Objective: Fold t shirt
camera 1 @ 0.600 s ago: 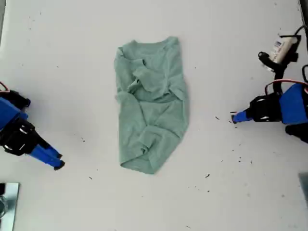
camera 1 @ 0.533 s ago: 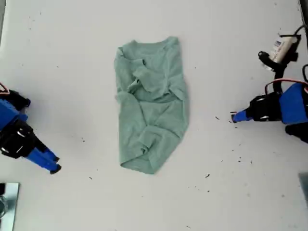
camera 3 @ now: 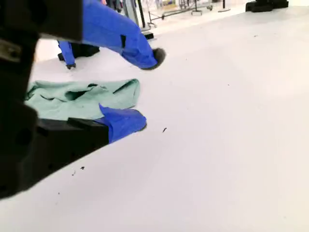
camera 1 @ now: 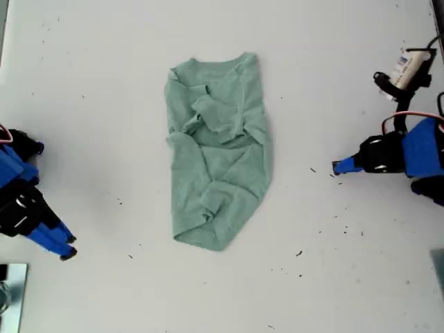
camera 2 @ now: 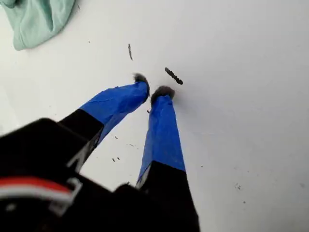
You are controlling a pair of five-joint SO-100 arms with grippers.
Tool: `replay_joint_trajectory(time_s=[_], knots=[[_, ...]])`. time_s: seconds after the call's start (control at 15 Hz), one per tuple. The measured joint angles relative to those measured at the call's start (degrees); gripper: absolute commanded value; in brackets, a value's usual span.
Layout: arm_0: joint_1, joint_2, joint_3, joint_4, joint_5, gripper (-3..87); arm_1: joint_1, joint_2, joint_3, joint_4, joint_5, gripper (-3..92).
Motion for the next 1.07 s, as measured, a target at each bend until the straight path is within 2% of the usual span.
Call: replay_joint_trajectory(time_s=[0.07, 0.13, 0.2, 0.33, 0.47, 0.6, 0.73, 0.87, 0.93, 1.0, 1.07], knots=[[-7.0, 0.0, -1.4, -1.0, -6.2, 14.7, -0.5, 0.0, 0.0, -1.0, -0.3, 2.4], [-9.6, 0.0, -1.6, -2.4, -16.5, 14.2, -0.5, 0.0, 0.0, -1.3, -0.4, 2.4], [-13.2, 0.0, -1.7, -3.4, -21.7, 7.5, -0.5, 0.0, 0.0, -1.4, -0.1, 2.4], [-21.2, 0.0, -1.9, -4.1, -20.4, -0.1, -1.3, 0.2, -0.8, -1.4, 2.5, 2.4], [-22.5, -0.1, -3.2, -10.6, -17.1, -0.2, -4.4, -1.2, -4.0, -1.7, 4.8, 2.3], [-22.4, -6.9, -8.9, -7.0, -22.1, -0.2, -7.7, -17.2, -17.3, -2.1, 5.6, 2.3], [-20.6, -30.4, -27.3, -2.6, -26.4, -0.2, -10.4, -46.1, -42.0, 2.5, 4.9, 2.3], [-17.1, -58.5, -54.2, 8.6, -27.6, -0.2, -12.6, -72.9, -68.9, 10.4, 3.3, 2.3], [-16.5, -71.2, -67.9, 14.0, -23.8, 4.7, -13.2, -83.1, -80.5, 11.7, 2.0, 15.2], [-15.6, -79.7, -78.7, 15.6, -20.2, 19.5, -13.6, -90.7, -90.5, 12.9, 0.6, 23.9], [-15.5, -83.3, -83.2, 13.9, -15.3, 24.0, -13.9, -97.1, -98.9, 13.2, -1.0, 27.1]])
